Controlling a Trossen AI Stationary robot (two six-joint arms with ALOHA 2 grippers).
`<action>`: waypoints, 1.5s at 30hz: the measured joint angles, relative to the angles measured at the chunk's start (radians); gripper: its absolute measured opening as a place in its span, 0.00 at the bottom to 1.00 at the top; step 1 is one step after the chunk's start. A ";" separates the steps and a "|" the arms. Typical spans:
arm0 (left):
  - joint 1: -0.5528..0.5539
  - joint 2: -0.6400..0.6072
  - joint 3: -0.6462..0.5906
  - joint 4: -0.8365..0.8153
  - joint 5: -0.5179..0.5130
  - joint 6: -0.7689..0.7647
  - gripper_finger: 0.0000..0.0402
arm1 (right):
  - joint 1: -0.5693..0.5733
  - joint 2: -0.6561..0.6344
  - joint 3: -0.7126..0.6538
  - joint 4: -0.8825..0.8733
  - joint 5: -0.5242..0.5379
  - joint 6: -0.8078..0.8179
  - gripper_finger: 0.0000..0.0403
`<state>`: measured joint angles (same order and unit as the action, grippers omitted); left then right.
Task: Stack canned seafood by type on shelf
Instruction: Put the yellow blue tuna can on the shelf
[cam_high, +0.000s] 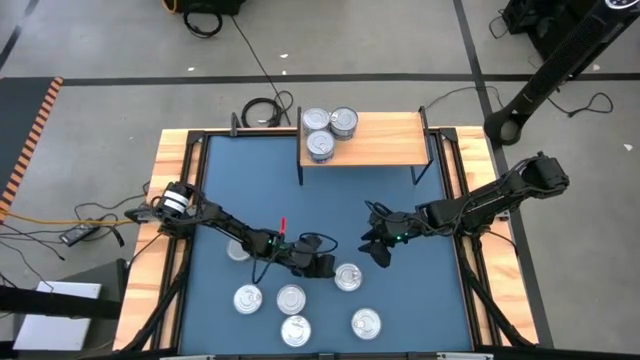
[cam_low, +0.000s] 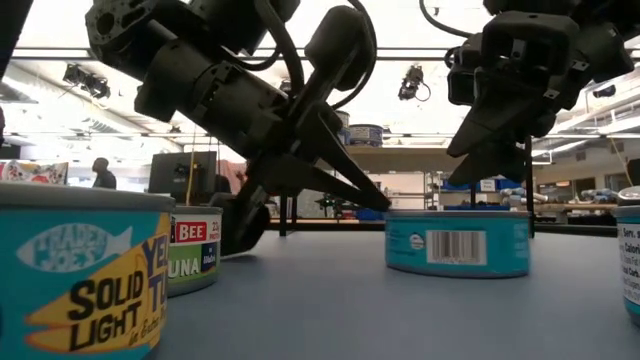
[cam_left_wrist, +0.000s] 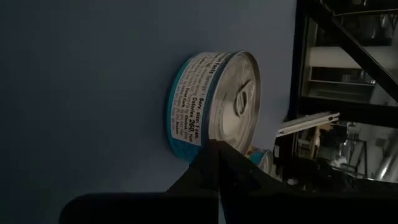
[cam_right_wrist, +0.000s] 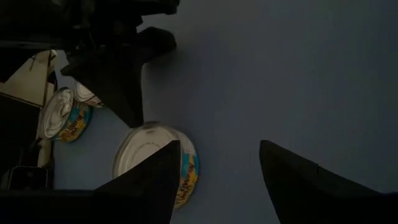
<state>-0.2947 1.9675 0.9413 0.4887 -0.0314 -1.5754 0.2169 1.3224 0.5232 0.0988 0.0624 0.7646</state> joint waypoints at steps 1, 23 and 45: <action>0.000 0.007 0.004 0.005 0.002 0.000 0.00 | 0.000 0.000 0.000 -0.002 0.000 0.006 0.56; 0.087 0.021 0.006 -0.057 -0.028 -0.018 0.00 | 0.091 -0.001 0.000 -0.085 0.089 0.222 0.56; 0.093 -0.133 0.003 -0.168 0.019 0.268 0.00 | 0.275 0.010 0.141 -0.241 0.062 -0.360 0.39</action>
<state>-0.2014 1.8346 0.9447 0.3208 -0.0121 -1.3072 0.4914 1.3329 0.6643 -0.1425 0.1242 0.4044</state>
